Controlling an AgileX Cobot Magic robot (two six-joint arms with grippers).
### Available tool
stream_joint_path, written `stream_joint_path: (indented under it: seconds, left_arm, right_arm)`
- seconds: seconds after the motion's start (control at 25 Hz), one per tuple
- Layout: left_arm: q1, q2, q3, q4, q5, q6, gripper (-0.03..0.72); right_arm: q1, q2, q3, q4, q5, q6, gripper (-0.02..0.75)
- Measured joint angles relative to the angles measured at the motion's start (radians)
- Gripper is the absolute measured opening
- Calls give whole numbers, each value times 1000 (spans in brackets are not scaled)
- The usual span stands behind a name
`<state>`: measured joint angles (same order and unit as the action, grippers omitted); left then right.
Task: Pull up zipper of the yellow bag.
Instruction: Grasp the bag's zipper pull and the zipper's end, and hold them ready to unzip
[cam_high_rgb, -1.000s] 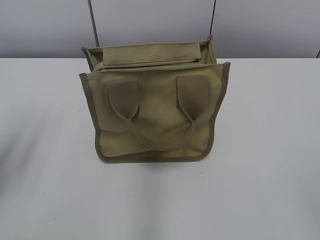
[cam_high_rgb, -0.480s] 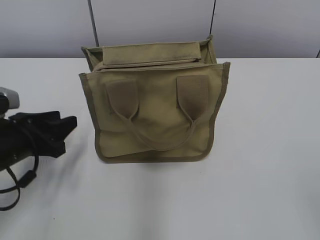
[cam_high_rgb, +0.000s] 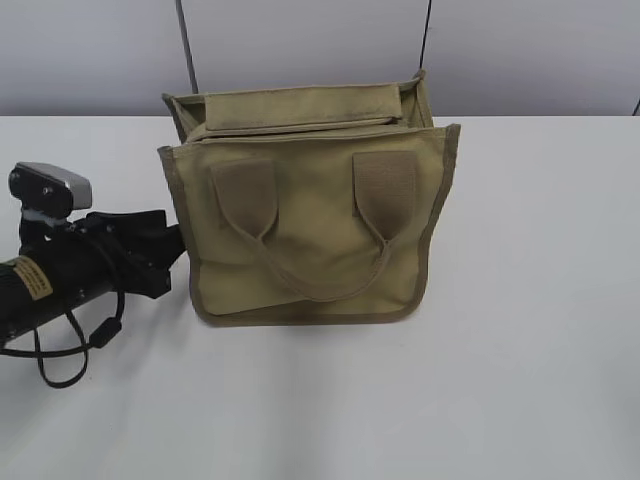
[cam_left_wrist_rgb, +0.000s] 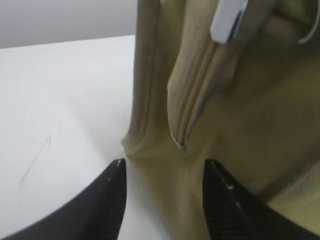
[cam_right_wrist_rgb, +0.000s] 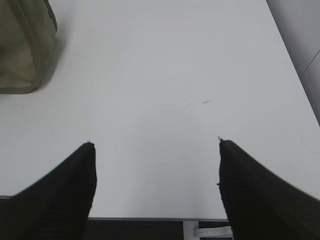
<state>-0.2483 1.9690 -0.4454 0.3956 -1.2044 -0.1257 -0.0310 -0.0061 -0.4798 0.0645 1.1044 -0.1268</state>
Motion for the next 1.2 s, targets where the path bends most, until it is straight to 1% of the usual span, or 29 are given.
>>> stream_joint_path:
  seconds: [0.2,0.32,0.36,0.48,0.56,0.72,0.76,0.8,0.84,1.0,1.2]
  left_arm:
    - [0,14,-74,66,1,-1,391]
    - [-3,34,-95,68,13,-1,386]
    - [-3,42,-97,66,11,-1,373]
    - [-3,51,-106,67,9,-1,305]
    - [-3,57,-121,67,9,-1,244]
    - [-5,63,-139,68,4,-22,162]
    - [-5,63,-139,68,2,-25,121]
    - [-5,63,-139,68,3,-27,60]
    - [-5,60,-139,68,8,-27,28]
    - [-5,-17,-105,66,81,-27,24]
    - [-5,-220,-86,78,316,-27,24]
  right_arm:
    - [0,0,0,0,0,0,559]
    - [0,0,0,0,0,0,559]
    - [0,0,0,0,0,0,559]
    - [0,0,0,0,0,0,559]
    - [0,0,0,0,0,0,559]
    - [0,0,0,0,0,0,559]
    - [0,0,0,0,0,0,559]
    - [0,0,0,0,0,0,559]
    - [0,0,0,0,0,0,559]
    - [0,0,0,0,0,0,559]
    - [0,0,0,0,0,0,559]
